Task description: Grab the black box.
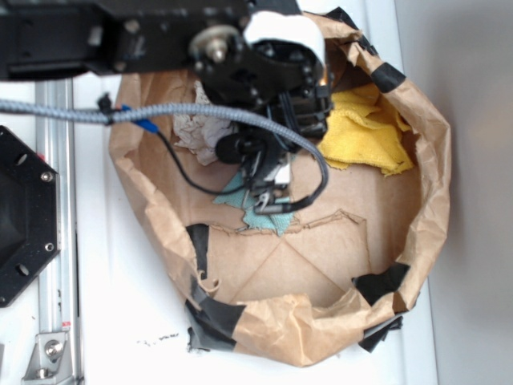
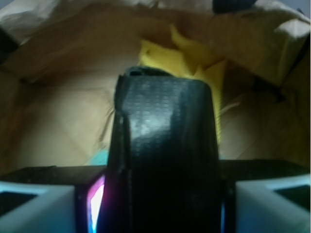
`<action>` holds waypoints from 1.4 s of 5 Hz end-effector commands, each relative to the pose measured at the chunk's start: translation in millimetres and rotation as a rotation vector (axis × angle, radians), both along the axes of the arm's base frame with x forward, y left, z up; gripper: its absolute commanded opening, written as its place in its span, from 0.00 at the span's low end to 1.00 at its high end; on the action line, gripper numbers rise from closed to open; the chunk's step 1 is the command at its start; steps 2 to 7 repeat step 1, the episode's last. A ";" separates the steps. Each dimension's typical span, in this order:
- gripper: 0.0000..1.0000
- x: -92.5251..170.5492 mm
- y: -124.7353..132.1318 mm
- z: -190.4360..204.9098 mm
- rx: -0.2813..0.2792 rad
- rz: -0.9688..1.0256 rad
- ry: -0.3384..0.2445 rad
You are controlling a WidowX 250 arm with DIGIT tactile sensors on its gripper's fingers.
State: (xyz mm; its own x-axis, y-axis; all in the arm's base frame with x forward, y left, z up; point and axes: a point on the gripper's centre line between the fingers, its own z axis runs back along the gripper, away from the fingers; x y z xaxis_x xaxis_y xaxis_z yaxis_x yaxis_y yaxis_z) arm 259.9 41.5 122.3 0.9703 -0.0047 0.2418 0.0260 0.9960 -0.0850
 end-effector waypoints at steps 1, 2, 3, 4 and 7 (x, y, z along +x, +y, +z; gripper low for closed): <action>0.00 22.7 -19.8 53.2 0.052 0.053 0.071; 0.00 22.7 -19.8 53.2 0.052 0.053 0.071; 0.00 22.7 -19.8 53.2 0.052 0.053 0.071; 0.00 22.7 -19.8 53.2 0.052 0.053 0.071; 0.00 22.7 -19.8 53.2 0.052 0.053 0.071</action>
